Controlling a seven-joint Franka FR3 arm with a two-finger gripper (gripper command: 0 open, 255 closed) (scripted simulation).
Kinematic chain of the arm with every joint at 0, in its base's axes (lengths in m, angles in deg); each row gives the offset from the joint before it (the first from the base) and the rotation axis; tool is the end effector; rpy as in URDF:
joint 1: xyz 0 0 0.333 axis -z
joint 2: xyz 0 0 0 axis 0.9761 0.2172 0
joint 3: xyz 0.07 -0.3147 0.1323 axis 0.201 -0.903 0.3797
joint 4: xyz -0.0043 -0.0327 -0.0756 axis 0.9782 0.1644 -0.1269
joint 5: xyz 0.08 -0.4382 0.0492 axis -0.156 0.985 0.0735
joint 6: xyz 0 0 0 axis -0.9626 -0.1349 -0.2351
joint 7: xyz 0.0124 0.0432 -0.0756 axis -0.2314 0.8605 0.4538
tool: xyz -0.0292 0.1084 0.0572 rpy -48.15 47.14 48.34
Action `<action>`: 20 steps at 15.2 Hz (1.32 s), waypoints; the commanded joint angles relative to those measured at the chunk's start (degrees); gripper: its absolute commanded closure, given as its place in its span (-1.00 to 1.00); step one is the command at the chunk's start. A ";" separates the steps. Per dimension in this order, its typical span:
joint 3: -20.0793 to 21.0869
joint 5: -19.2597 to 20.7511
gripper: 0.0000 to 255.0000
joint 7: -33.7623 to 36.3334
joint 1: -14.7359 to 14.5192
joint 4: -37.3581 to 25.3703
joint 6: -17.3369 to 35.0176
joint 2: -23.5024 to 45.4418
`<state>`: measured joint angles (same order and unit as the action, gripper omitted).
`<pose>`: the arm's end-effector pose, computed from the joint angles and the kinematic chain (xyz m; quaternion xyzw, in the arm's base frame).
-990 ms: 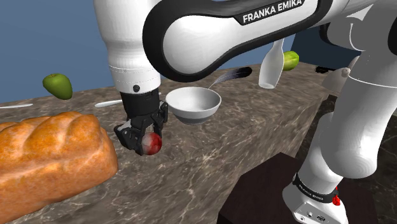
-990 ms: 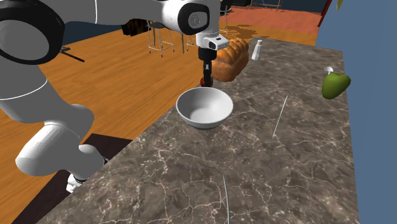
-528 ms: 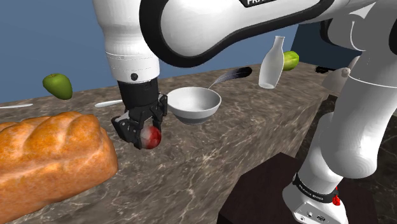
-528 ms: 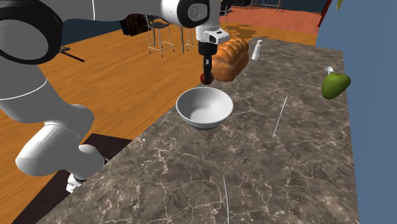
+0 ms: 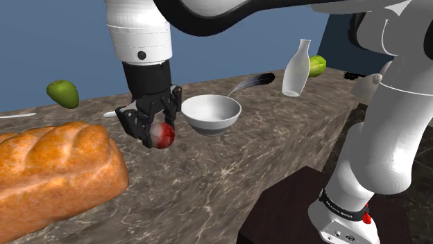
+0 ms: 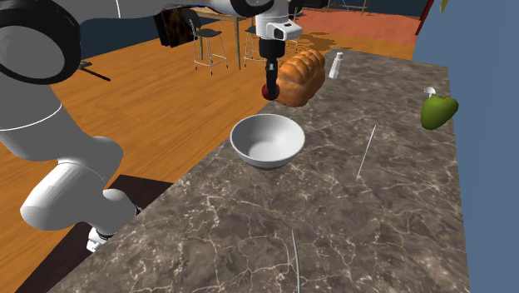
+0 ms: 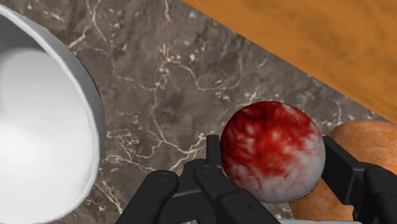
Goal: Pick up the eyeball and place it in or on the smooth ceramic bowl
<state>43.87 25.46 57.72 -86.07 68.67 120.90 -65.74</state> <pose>0.4571 0.4310 0.5819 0.9978 0.0591 0.0219 0.0195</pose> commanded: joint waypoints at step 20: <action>-2.22 -1.11 1.00 -6.06 2.95 -11.74 -12.85 -1.76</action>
<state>42.36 24.80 53.29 -83.98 56.39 108.00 -66.79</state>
